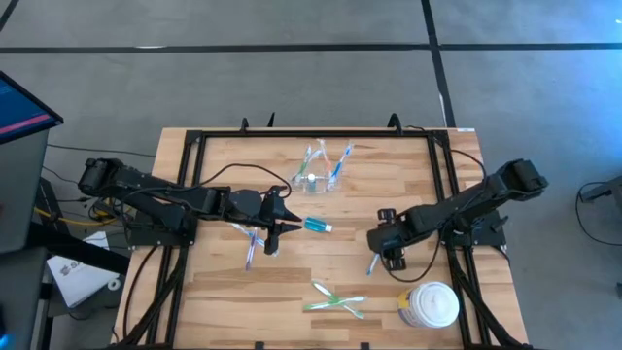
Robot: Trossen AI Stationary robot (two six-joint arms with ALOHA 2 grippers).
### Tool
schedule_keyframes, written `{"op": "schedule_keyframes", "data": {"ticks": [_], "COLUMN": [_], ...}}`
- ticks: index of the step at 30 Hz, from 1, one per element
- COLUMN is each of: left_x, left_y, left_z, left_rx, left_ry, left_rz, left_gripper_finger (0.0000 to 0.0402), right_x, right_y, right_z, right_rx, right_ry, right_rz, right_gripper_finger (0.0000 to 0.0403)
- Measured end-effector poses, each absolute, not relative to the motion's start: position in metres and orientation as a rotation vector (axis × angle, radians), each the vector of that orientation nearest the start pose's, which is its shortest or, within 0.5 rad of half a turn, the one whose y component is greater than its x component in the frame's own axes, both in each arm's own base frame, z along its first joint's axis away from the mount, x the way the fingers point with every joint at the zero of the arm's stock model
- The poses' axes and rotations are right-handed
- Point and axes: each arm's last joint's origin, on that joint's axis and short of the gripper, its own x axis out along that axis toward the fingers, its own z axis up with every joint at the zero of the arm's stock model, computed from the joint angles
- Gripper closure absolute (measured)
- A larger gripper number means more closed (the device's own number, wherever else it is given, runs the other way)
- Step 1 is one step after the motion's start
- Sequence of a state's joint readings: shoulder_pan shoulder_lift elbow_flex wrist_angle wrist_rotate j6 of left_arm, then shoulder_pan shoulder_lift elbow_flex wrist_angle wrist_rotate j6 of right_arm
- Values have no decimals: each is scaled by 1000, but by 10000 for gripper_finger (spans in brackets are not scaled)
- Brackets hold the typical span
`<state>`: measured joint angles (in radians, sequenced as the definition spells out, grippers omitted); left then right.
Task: Pick & Place toothbrushing station
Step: Put the right blue toothbrush into the transparent organizer
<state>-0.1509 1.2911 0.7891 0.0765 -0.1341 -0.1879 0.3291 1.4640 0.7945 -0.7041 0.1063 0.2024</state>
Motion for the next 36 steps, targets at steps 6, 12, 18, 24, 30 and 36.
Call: {"op": "schedule_keyframes", "data": {"ticks": [6, 12, 18, 24, 30, 36], "left_x": [276, 276, 276, 276, 276, 276], "left_y": [-38, -38, -38, -38, -38, -38], "left_z": [252, 252, 252, 252, 252, 252], "left_rx": [-125, -125, -125, -125, -125, -127], "left_ry": [421, 422, 421, 421, 421, 421], "left_rz": [23, 23, 23, 23, 23, 24], "left_gripper_finger": [314, 314, 314, 314, 314, 314], "right_x": [232, 232, 232, 232, 232, 232], "right_y": [76, 76, 74, 74, 74, 74], "right_z": [162, 157, 157, 157, 157, 157], "right_rx": [-197, -230, -313, -326, -335, -340], "right_ry": [1462, 1504, 1492, 1496, 1493, 1488], "right_rz": [1, -4, -14, 2, 19, 27], "right_gripper_finger": [243, 243, 243, 243, 243, 243]}}
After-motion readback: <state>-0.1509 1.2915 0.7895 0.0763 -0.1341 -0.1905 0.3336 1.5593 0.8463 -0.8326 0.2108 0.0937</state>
